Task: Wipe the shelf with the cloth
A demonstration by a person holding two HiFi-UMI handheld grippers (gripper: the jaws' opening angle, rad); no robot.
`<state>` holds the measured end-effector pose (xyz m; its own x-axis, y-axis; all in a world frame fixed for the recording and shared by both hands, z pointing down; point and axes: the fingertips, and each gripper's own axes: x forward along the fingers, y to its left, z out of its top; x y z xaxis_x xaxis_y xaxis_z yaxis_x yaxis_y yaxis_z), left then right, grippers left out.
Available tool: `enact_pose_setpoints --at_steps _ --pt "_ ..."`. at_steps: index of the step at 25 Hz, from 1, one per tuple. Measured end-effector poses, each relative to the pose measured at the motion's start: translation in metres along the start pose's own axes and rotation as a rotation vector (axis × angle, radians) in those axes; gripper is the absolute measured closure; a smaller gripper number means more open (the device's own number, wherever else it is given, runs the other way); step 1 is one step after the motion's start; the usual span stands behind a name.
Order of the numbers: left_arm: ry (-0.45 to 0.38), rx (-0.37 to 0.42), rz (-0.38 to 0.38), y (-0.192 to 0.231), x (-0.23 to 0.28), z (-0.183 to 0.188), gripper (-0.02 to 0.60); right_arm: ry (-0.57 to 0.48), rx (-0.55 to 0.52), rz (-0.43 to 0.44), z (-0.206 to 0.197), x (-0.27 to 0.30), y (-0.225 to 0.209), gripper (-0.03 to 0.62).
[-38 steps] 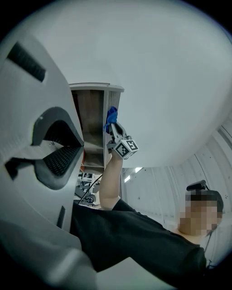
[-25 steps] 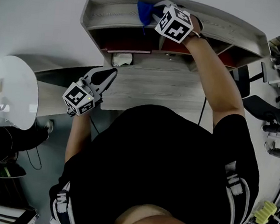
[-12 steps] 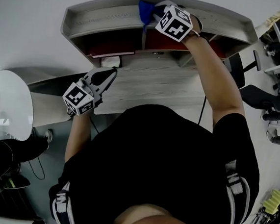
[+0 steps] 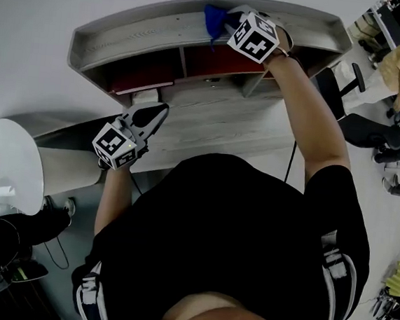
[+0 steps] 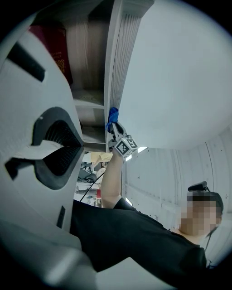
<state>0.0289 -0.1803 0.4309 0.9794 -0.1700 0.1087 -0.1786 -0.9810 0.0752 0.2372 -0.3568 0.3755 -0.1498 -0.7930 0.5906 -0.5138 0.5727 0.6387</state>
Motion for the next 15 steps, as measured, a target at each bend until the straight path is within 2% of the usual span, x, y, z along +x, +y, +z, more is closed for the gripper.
enact_pose_setpoints --at_steps 10,15 --pt "0.005 0.028 -0.083 -0.019 0.05 0.001 0.565 0.052 0.056 -0.042 -0.063 -0.024 -0.026 0.54" --pt "0.007 0.021 -0.095 -0.021 0.063 0.002 0.565 0.074 0.09 -0.065 -0.091 -0.035 -0.039 0.54"
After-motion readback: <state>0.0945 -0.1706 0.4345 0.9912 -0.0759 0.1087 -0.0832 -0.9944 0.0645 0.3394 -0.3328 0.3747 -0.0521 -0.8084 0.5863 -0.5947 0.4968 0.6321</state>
